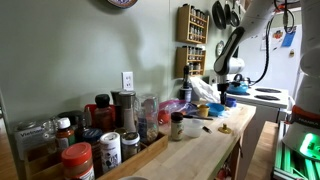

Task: Remove the gold plate in the blue cup on the right and put it on the table

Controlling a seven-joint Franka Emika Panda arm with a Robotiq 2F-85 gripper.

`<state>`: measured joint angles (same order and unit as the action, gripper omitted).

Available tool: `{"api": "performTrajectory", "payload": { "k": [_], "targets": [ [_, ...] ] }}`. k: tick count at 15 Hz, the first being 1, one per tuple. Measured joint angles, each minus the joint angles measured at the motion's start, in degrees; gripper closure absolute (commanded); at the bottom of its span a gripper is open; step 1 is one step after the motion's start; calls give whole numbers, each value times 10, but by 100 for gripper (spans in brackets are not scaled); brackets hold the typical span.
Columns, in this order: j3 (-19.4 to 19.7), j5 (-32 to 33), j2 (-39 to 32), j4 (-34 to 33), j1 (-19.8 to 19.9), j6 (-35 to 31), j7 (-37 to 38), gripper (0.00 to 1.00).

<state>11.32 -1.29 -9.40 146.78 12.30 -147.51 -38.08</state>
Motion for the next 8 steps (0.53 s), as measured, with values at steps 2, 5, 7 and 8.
{"api": "performTrajectory", "payload": {
  "k": [2, 5, 7, 8],
  "targets": [
    [4, 0, 8, 5, 15, 0, -8, 31],
    [17, -15, 47, 22, 48, 0, -57, 8],
    [31, -37, 88, 37, 66, 0, -107, 0],
    [40, -58, 111, 44, 70, 0, -141, 0]
  ]
}}
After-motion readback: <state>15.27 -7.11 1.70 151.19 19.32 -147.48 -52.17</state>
